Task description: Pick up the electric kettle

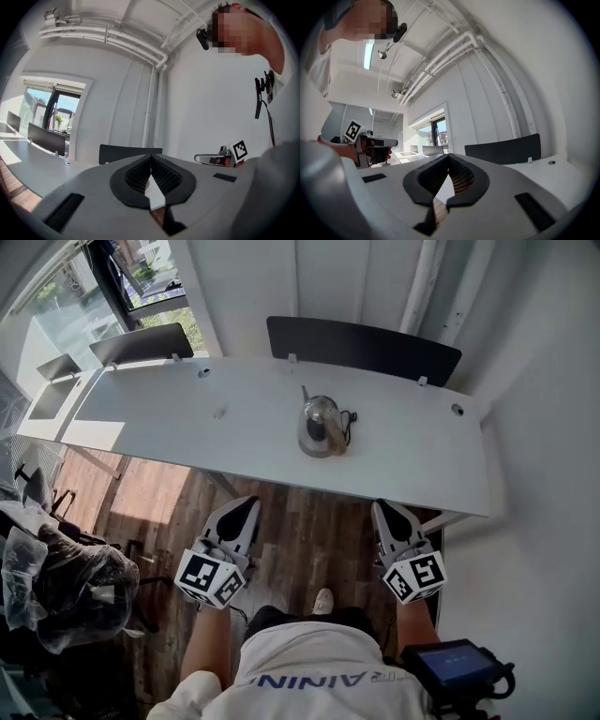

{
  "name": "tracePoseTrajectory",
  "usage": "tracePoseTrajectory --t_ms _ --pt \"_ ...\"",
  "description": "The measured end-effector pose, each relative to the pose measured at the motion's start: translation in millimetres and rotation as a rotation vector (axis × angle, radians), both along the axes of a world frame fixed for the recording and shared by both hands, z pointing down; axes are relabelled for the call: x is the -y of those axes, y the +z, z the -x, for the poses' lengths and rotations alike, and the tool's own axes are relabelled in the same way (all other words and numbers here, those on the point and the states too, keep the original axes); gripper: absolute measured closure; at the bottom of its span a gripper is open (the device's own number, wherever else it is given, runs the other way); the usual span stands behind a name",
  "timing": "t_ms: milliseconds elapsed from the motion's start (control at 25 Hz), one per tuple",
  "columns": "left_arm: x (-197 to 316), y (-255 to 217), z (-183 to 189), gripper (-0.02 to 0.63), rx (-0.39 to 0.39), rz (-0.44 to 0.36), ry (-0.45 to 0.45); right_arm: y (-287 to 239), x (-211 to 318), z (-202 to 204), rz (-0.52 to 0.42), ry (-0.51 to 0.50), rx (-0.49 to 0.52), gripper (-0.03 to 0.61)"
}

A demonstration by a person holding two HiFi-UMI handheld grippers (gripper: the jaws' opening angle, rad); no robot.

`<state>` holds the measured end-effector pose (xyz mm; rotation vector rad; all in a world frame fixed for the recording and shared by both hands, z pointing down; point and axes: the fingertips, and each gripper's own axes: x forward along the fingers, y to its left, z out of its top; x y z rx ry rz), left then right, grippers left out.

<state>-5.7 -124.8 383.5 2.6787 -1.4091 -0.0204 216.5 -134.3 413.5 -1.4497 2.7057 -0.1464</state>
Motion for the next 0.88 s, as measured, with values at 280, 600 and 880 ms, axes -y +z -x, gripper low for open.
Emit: tracePoseTrajectory --t_ms 280,600,880 --pt "38.5 5.7 7.0 0.598 -0.007 -0.002 0.015 5.6 35.5 7.2 0.010 0.013 -0.011 0.569" --pt "102.4 12.5 47.2 0.598 -0.045 -0.008 0.092 -3.8 79.2 47.7 0.002 0.092 -0.051 0.569" --pt "146.2 18.8 79.2 0.598 -0.010 -0.016 0.189 -9.9 116.0 90.7 -0.015 0.171 -0.054 0.569"
